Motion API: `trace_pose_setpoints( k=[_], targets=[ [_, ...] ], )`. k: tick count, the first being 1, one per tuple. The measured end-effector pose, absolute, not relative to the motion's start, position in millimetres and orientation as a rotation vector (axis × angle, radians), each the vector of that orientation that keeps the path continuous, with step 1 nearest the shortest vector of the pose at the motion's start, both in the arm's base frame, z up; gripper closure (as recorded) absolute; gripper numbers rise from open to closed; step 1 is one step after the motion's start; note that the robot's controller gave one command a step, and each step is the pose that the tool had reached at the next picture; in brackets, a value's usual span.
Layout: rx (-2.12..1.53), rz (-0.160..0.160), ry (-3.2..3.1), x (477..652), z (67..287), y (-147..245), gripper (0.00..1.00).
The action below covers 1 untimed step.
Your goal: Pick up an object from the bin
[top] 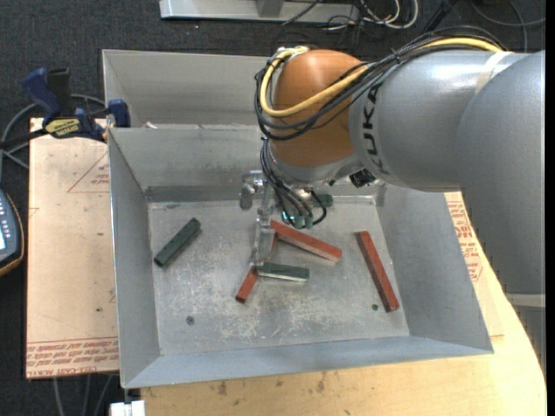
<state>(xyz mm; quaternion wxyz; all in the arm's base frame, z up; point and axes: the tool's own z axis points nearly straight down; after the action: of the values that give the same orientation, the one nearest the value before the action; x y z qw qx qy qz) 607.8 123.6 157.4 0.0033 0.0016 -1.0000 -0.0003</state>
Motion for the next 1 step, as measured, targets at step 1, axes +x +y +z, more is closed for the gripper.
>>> trace_pose_setpoints(
  k=[1],
  targets=[
    [0.054, 0.003, -3.128, 535.0, 90.9, 88.7, 0.00]
  ],
)
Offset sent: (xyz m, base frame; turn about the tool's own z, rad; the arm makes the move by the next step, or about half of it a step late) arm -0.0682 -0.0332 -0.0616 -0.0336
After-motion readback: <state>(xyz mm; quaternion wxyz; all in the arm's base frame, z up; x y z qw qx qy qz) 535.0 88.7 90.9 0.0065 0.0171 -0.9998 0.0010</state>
